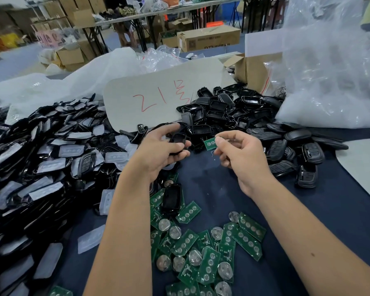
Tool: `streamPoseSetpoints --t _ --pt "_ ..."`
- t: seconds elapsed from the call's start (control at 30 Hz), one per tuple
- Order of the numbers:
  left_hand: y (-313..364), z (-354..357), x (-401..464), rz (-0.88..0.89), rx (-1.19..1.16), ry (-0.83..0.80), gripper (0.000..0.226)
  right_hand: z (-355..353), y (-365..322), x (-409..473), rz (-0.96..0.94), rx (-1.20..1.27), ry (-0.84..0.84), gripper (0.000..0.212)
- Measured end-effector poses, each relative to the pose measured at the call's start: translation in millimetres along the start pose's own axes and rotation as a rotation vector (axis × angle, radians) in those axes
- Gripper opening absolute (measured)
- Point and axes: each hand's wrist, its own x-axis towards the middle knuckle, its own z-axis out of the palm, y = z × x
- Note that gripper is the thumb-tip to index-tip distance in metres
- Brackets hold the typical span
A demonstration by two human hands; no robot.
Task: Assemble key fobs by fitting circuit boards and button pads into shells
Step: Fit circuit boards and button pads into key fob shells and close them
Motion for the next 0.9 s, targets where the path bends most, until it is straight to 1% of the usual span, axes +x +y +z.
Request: streamPoseSetpoints --t 0.03,0.07,0.2,0.27,0.37,0.47,0.57,0.67,0.77,0.9 --pt "1 -1 -2 -0.004 -0.017 -0.002 0.042 0 0 0 -0.007 0.002 -0.005 0.002" --pt "2 -1 -3 -0.006 -0.040 0.003 0.040 0 1 0 -0.017 0.001 -0.005 0.004" --pt "11 -14 -5 0.061 -0.067 0.089 0.020 -2 0 -1 -0.071 0.021 0.004 0.011" --pt "14 -26 -7 0.085 -0.070 0.135 0.017 -1 -1 -1 -0.080 0.038 0.009 0.010" --pt "15 -45 -13 0.075 -0.039 0.181 0.017 1 -1 -2 -0.076 0.069 0.019 0.009" --pt "15 -57 -16 0.076 -0.015 0.214 0.012 3 0 -3 -0.089 0.083 0.034 0.013" --pt "16 -53 -15 0.064 0.003 0.154 0.009 3 1 -2 -0.112 0.094 0.060 0.013" --pt "14 -35 -13 0.019 0.013 0.046 0.014 2 1 -1 -0.132 0.098 0.059 0.011" --pt "10 -7 -9 -0.026 0.073 0.010 0.019 3 3 -2 -0.139 0.092 0.032 0.012" --pt "4 26 -9 -0.053 0.139 -0.038 0.013 2 5 -2 -0.151 0.049 0.039 0.015"
